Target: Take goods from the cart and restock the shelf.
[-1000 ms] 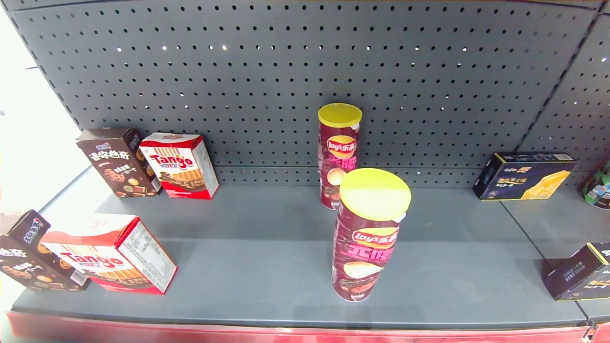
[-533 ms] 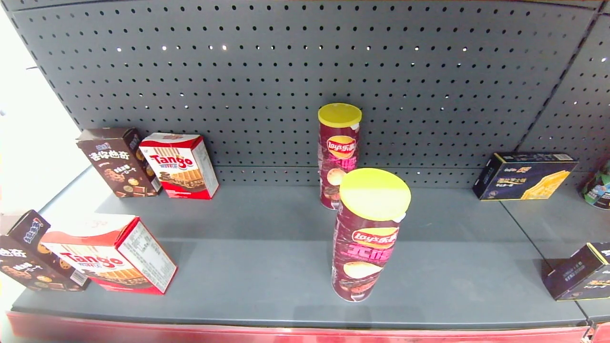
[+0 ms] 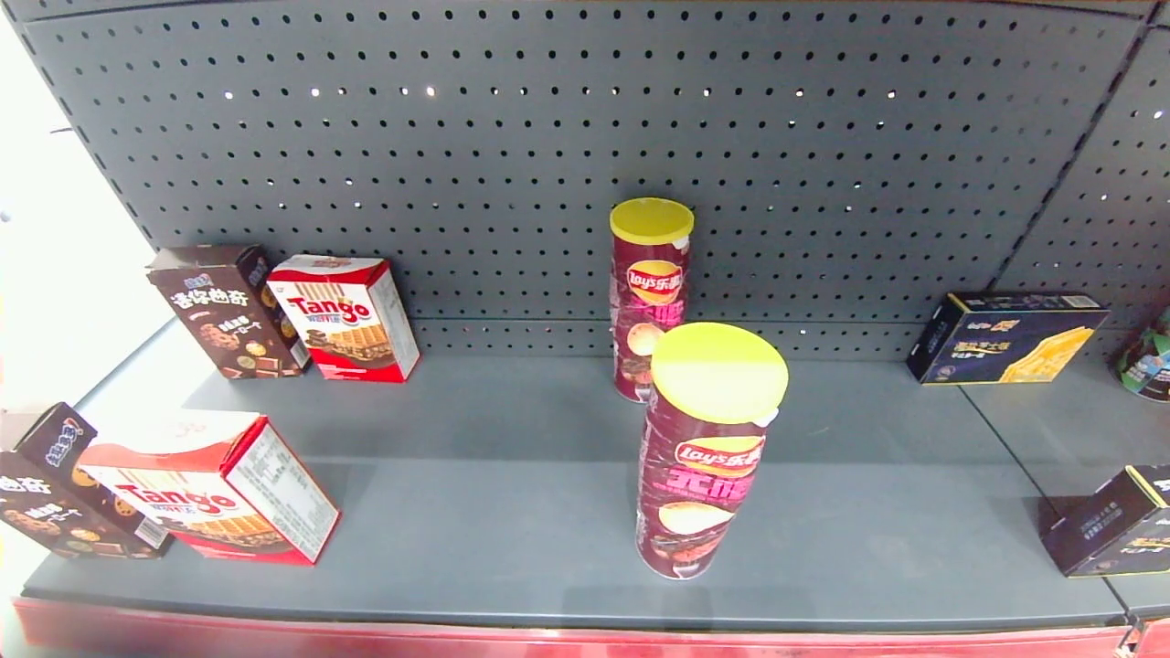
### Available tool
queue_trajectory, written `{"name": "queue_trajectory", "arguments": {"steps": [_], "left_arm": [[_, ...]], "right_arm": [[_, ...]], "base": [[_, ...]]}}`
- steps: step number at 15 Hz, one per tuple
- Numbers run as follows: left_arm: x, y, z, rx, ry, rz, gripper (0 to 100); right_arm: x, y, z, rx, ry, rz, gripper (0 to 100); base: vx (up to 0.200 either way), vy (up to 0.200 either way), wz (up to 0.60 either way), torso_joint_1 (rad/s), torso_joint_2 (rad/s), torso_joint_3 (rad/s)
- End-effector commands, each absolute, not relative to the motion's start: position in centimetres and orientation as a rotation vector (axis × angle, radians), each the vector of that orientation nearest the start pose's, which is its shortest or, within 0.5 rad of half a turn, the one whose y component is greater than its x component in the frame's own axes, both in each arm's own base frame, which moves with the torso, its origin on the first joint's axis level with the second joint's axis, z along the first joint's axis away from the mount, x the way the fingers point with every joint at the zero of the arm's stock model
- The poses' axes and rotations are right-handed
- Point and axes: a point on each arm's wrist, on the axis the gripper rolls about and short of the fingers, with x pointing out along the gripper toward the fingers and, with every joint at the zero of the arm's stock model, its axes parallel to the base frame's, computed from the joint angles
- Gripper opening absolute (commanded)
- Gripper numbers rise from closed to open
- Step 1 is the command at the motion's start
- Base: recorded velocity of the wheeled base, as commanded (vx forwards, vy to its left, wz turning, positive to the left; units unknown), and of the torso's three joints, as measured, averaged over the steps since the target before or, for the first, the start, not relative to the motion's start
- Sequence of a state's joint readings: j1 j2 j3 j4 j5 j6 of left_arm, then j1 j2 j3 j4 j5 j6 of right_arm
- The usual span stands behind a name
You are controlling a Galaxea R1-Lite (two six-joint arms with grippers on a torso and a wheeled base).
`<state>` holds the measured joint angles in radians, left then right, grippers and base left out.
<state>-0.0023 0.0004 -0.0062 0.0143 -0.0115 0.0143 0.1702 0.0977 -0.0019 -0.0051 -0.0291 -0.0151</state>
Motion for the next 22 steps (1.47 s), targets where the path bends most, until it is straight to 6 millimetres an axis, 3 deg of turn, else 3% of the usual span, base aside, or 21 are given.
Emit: {"name": "queue_trajectory", "arguments": {"steps": [1, 2, 3, 4, 8, 9, 10, 13, 22], "left_arm": [[-2.3, 0.0, 7.6, 0.015, 0.015, -0.015, 100], [-2.3, 0.0, 7.6, 0.014, 0.014, -0.011, 100], [-2.3, 0.0, 7.6, 0.015, 0.014, -0.014, 100], [-2.3, 0.0, 7.6, 0.015, 0.017, -0.017, 100], [-2.3, 0.0, 7.6, 0.009, 0.014, -0.009, 100], [-2.3, 0.0, 7.6, 0.009, 0.014, -0.009, 100], [-2.3, 0.0, 7.6, 0.011, 0.014, -0.009, 100], [-2.3, 0.0, 7.6, 0.009, 0.014, -0.009, 100], [-2.3, 0.0, 7.6, 0.014, 0.012, -0.012, 100]], "right_arm": [[0.0, -0.1, 14.0, 0.053, 0.1, 0.109, 100], [2.6, 0.3, 18.7, 0.132, 0.133, 0.116, 100], [4.2, 0.9, 21.5, 0.123, 0.111, 0.216, 100], [6.2, 1.6, 22.9, 0.084, 0.123, 0.286, 100], [12.1, 5.6, 25.0, 0.019, 0.211, 0.468, 100], [12.7, 6.3, 24.9, 0.0, 0.228, 0.488, 100], [14.3, 7.8, 23.6, -0.085, 0.295, 0.538, 100], [15.8, 10.2, 21.7, -0.177, 0.367, 0.617, 100], [16.1, 12.2, 19.7, -0.215, 0.441, 0.695, 100]], "base": [[0.0, 0.0, 0.0, 0.0, 0.0, 0.0], [0.0, 0.0, 0.0, 0.0, 0.0, 0.0], [0.0, 0.0, 0.0, 0.0, 0.0, 0.0], [0.0, 0.0, 0.0, 0.0, 0.0, 0.0], [0.0, 0.0, 0.0, 0.0, 0.0, 0.0], [0.0, 0.0, 0.0, 0.0, 0.0, 0.0], [0.0, 0.0, 0.0, 0.0, 0.0, 0.0], [0.0, 0.0, 0.0, 0.0, 0.0, 0.0], [0.0, 0.0, 0.0, 0.0, 0.0, 0.0]]}}
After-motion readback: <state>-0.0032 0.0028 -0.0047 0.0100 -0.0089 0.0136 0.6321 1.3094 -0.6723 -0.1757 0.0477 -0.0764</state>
